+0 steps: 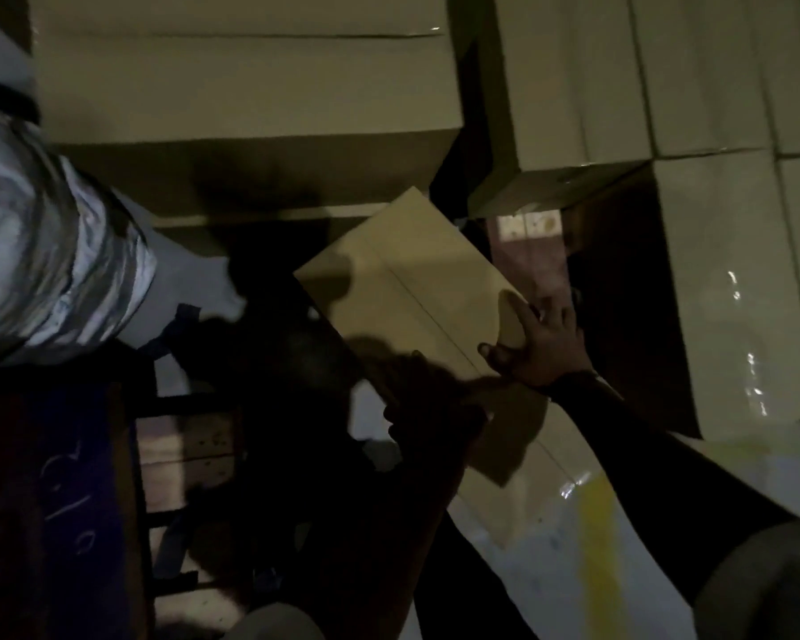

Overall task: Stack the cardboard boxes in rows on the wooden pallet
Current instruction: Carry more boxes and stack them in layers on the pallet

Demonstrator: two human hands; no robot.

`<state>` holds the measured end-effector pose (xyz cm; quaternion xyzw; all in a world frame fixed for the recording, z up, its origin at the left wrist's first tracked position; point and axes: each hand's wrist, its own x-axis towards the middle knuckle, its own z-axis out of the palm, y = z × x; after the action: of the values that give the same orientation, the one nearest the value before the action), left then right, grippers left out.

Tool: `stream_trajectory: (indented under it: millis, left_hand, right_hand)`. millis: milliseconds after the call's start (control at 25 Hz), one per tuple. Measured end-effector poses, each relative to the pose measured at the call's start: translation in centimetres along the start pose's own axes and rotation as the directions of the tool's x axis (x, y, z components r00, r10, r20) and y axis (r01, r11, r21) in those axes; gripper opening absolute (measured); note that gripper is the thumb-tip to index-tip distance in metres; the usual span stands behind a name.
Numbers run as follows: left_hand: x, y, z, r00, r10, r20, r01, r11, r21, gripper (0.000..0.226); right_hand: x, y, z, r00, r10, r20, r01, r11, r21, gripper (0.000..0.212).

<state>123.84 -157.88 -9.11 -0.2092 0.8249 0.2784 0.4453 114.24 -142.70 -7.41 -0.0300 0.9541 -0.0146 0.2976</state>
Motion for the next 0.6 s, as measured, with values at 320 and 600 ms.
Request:
stream_trajectory:
  millis: [320, 600]
  left_hand:
    - [-3.0, 5.5, 4.8, 0.935, 0.295, -0.197, -0.251, 0.943, 0.218, 0.118]
    - [-4.6, 9.8, 7.3, 0.908, 0.376, -0.187, -0.287, 0.88, 0.378, 0.121]
  right_hand:
    - [-7.9, 11.0, 3.5, 0.983, 0.183, 0.006, -0.181, 0.965, 0.188, 0.103]
    - [-10.4, 17.5, 5.9, 0.998, 0.047, -0.051, -0.042, 0.995, 0.094, 0.104]
